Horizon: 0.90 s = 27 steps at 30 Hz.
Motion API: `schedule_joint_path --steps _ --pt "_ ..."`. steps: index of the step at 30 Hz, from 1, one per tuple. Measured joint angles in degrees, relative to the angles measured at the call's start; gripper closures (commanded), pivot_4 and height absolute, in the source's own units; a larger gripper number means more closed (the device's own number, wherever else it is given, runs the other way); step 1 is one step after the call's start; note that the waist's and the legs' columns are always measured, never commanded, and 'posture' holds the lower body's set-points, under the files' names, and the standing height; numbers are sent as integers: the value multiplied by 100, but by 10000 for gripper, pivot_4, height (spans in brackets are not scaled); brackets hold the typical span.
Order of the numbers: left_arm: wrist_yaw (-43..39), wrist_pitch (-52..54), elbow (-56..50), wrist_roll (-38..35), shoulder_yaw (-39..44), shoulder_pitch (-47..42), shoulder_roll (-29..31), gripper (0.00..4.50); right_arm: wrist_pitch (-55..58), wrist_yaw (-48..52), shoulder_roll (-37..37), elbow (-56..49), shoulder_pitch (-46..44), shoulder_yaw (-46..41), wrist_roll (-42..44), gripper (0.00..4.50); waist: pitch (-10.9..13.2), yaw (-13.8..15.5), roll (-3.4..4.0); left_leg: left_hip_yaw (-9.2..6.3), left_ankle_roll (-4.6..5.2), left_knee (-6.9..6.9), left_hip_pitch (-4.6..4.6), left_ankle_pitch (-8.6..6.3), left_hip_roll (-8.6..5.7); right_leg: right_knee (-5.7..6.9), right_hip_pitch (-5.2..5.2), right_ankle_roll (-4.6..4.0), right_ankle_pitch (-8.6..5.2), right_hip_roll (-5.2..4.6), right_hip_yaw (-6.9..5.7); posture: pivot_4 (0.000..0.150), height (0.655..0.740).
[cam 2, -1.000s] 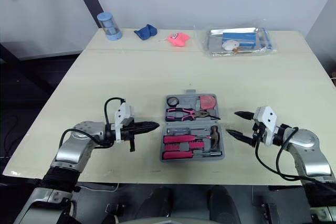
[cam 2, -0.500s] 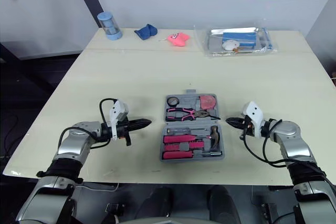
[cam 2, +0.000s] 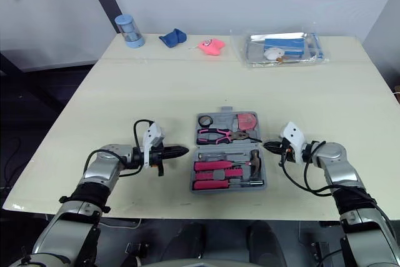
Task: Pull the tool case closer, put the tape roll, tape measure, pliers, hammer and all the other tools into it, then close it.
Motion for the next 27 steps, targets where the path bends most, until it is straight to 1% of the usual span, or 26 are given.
schedule_joint_path --steps 5,16,27 --pt "-37 0 188 93 -31 -109 -93 45000 -36 9 136 46 -29 98 -67 44496 0 -9 0 0 -3 0 0 2 0 0 0 0 0 0 0 1500 7400" --pt "-150 14 216 226 -56 -182 -128 45000 -45 38 169 79 -71 104 -137 44496 0 -26 0 -1 -3 0 1 2 0 1 0 0 0 0 0 1500 7400" --pt "-142 32 264 329 -145 -321 -331 45000 -59 37 199 65 -66 101 -160 44496 0 -86 0 -2 -3 0 0 2 0 0 0 0 0 0 -1 1500 7400"
